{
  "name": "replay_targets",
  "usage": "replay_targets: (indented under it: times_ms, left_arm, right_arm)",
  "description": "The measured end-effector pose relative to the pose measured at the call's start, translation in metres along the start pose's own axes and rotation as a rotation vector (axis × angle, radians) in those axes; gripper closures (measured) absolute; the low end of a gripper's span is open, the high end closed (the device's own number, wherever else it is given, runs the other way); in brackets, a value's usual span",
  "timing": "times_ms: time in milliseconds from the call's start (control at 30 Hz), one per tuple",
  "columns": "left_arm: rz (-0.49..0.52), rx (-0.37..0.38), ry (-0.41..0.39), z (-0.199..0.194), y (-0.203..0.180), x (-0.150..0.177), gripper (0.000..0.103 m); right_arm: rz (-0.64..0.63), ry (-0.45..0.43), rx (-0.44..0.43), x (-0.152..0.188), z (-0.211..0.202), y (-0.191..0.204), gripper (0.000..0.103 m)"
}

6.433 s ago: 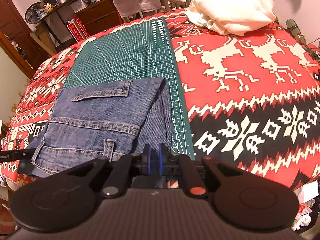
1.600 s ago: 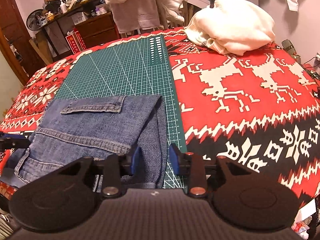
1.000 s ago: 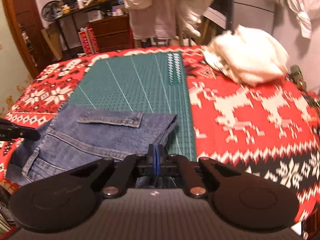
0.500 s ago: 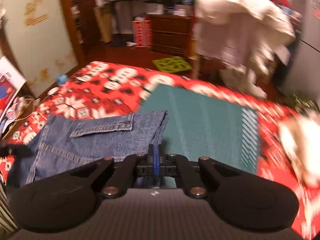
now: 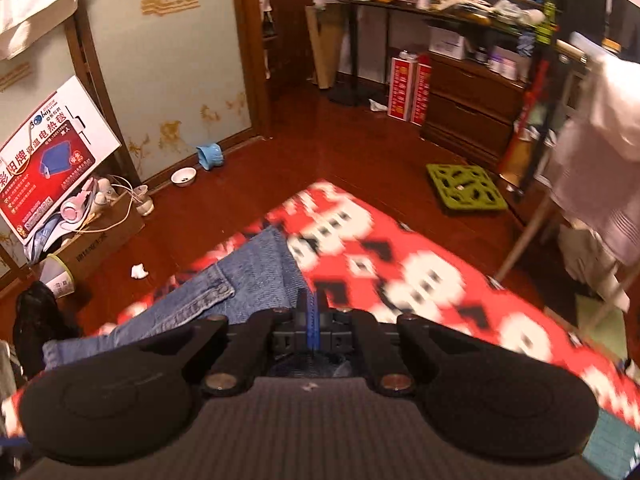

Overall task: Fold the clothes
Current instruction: 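Lift the folded shorts off the mat with both grippers and carry them away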

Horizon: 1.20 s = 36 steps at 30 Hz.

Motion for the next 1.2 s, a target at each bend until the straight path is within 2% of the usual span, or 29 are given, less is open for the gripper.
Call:
replay_targets:
  times_ms: [200,367,433,567,600,667,700,800,933,1100,1200]
  left_arm:
    - [-0.085,-0.020,0.008,0.022,0.020,-0.014,0.098]
    - [-0.124,-0.017,0.039,0.030,0.036,-0.011,0.098]
    - [-0.115,-0.007,0.052,0.028,0.038,-0.008,0.096]
    - [-0.119,0.031,0.074,0.021,0.047,-0.005,0.092]
    - [-0.118,0.036,0.078,0.019,0.051,-0.005,0.087]
    - [-0.106,0.062,0.084,0.013,0.055,-0.004,0.079]
    - [-0.087,0.080,0.090,0.010,0.055,-0.001,0.077]
    - [-0.016,0.137,0.111,0.001,0.052,0.009,0.068]
    - [0.084,0.206,0.139,-0.003,0.046,0.022,0.057]
    - [0.188,0.240,0.168,0.010,0.038,0.034,0.053]
    - [0.227,0.256,0.185,0.022,0.036,0.037,0.050]
  right_arm:
    - [-0.021,0.040,-0.003,-0.031,0.069,0.016,0.102]
    - [-0.061,0.071,0.034,-0.022,0.107,0.021,0.101]
    - [-0.031,0.056,0.028,-0.019,0.107,0.017,0.095]
    - [0.015,0.007,0.003,-0.011,0.075,0.009,0.090]
    - [0.014,-0.009,-0.003,-0.006,0.059,0.009,0.089]
    - [0.017,-0.032,-0.022,0.009,0.027,0.011,0.079]
    - [0.025,-0.039,-0.035,0.019,0.011,0.014,0.074]
    - [0.044,-0.043,-0.079,0.061,-0.035,0.030,0.073]
    - [0.040,-0.030,-0.096,0.123,-0.078,0.059,0.069]
    - [0.063,0.011,-0.130,0.192,-0.099,0.099,0.068]
    - [0.060,0.017,-0.144,0.205,-0.096,0.114,0.068]
Point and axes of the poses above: each gripper's, at about its wrist camera, not at the fingertips, and z roughly the way its jaws point, y to its left, x to its underside, the point moved 10 cm from there along z, roughly the way its jaws point, and after that the axes turned 5 degrees about -z, right-handed, at the moved point
